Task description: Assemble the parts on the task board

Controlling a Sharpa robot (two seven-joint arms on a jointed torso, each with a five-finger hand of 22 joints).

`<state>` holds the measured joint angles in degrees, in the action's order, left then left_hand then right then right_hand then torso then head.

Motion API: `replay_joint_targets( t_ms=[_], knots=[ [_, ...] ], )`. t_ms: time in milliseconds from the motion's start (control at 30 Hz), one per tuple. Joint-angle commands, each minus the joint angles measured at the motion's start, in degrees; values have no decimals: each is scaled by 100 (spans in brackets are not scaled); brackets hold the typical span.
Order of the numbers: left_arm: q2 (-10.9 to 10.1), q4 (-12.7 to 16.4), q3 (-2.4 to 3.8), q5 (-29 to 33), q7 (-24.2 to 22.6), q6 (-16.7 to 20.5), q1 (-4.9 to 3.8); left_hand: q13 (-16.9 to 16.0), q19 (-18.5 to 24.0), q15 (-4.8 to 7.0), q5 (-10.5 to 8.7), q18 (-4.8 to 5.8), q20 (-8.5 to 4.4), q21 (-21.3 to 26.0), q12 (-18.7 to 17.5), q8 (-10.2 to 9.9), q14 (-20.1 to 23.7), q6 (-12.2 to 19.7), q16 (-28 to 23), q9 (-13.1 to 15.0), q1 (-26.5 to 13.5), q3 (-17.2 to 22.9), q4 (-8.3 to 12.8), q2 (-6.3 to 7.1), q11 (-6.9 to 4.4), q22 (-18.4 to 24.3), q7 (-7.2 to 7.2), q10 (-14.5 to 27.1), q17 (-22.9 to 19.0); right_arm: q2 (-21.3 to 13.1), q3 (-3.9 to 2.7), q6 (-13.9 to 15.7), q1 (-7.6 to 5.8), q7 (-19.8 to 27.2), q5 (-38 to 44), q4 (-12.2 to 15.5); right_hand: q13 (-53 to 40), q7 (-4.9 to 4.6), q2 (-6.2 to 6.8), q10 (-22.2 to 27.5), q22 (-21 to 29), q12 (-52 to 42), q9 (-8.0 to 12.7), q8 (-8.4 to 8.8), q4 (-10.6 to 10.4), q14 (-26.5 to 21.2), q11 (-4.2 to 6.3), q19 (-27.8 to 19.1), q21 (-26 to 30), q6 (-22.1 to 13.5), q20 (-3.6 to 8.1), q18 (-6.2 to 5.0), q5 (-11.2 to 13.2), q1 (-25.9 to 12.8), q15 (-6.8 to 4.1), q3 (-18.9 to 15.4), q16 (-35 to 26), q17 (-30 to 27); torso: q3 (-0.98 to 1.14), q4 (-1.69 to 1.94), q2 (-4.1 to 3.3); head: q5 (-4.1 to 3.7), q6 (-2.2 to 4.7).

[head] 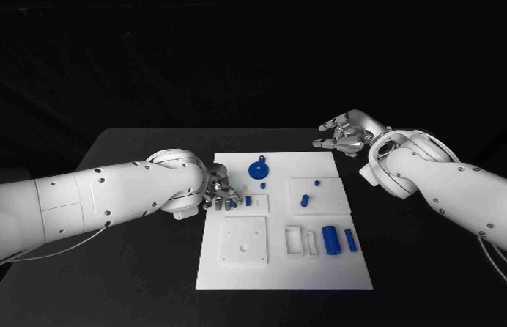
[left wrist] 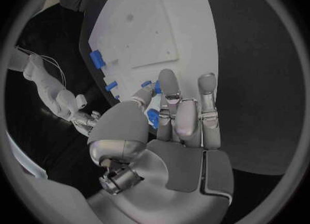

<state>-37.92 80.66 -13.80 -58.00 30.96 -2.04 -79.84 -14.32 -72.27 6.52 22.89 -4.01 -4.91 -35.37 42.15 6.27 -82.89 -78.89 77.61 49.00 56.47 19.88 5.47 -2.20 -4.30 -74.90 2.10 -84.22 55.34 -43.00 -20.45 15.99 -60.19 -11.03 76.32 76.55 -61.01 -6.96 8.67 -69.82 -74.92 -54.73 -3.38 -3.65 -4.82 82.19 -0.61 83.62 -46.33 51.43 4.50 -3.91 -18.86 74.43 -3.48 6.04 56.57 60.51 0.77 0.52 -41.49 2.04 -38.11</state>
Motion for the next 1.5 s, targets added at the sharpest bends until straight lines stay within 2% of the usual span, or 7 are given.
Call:
replay_joint_targets(
  t_ms=[33, 433, 833, 1500],
  knots=[
    [-9, 48, 3, -219, -121, 249, 0, 5, 4, 4, 34, -96, 18, -21, -13, 21, -30, -8, -2, 5, 97, 498, 502, -128, -67, -107, 69, -257, 1, 3, -3, -43, 4, 54, 12, 5, 5, 1, 2, 13, -587, 4, 4, 33, 9, 3, 2, 14, 18, 14, 2, -66, -32, -44, -3, 3, -30, -7, 0, 3, 0, -1, -8],
    [-44, 114, 1, -398, -261, 379, 2, 20, 3, 6, 29, -122, 39, -24, -14, 17, -27, -7, -7, -8, 117, 500, 494, -129, -69, -107, 67, -257, -15, 2, -3, -45, 6, 53, 12, 8, 5, 1, 2, 13, -587, 4, 4, 33, 9, 3, 2, 14, 18, 14, 2, -66, -32, -44, -3, 3, -30, -7, 4, 6, 3, 8, -10],
    [-74, 149, -2, -548, -297, 347, 6, 25, 3, 6, 27, -131, 46, -26, -12, 16, -29, -7, -5, -11, 128, 501, 488, -129, -69, -107, 67, -257, -11, 0, -3, -50, 6, 53, 12, 11, 5, 1, 2, 13, -587, 4, 4, 33, 9, 3, 2, 14, 18, 14, 2, -66, -32, -44, -3, 3, -30, -7, 1, -2, -3, 19, -17],
    [-86, 159, -3, -1021, -350, 495, 107, 42, 3, 6, -14, -158, 69, -28, -19, 13, -25, -1, -16, -21, 164, 489, 448, -120, -69, -107, 65, -257, -37, -6, -3, -52, 7, 80, -6, 2, 24, 2, -10, 29, -570, 28, 3, 33, -2, -14, 3, 0, 99, 22, 1, -72, -44, -49, -3, 22, -107, -69, 1, 2, 2, 22, -36]
  ],
)
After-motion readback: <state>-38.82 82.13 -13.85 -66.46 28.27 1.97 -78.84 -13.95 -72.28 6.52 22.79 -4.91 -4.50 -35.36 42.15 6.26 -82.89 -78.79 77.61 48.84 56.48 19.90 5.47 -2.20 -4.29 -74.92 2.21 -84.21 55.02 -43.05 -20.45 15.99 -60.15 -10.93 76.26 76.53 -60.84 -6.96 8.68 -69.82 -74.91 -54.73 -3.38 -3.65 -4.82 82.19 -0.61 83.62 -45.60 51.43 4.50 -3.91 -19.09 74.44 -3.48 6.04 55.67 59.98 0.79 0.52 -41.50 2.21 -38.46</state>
